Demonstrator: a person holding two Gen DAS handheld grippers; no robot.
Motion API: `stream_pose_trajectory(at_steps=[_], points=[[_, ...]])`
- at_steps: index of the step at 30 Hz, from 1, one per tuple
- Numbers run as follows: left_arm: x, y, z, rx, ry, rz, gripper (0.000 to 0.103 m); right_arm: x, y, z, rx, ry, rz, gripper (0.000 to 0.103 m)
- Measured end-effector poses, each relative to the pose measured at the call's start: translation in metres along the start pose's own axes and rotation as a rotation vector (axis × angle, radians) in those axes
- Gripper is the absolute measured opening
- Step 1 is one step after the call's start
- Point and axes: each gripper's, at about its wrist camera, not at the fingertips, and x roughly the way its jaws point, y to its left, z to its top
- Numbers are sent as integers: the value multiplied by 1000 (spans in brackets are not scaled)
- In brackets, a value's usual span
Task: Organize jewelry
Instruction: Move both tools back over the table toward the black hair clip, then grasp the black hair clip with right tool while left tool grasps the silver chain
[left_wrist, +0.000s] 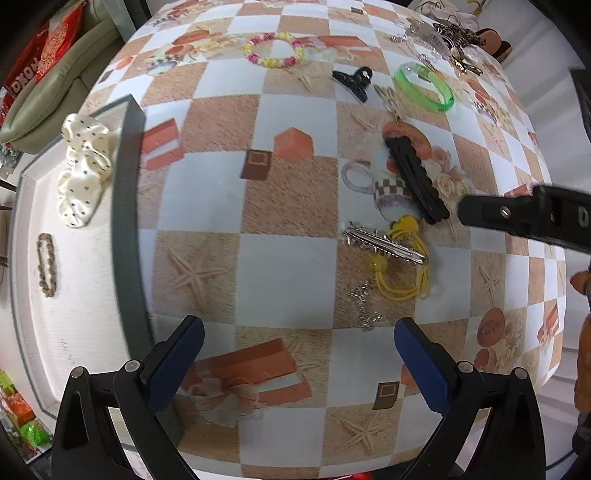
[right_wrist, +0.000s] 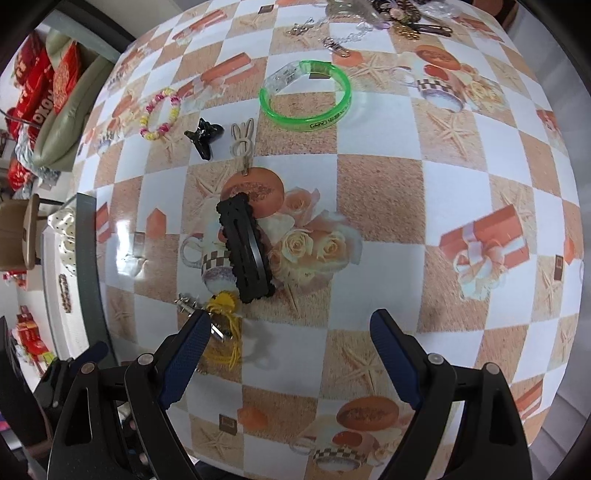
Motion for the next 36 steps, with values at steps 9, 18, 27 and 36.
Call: stream_pose_trajectory(at_steps=[9,18,27,36], points=[[21,-8,-2,-5,18,-13,100,25,13,20,-48,9,-31,89],[33,-14,-3,-7,12,12,84,43,47,30,-170,-3,-133,77],[33,-30,-3,13,-9,49,58,44,71,28,-244,-44,-201,36],[26,-39,2,21,2,-27,10,35,61,28,-181,-47,-143,31]])
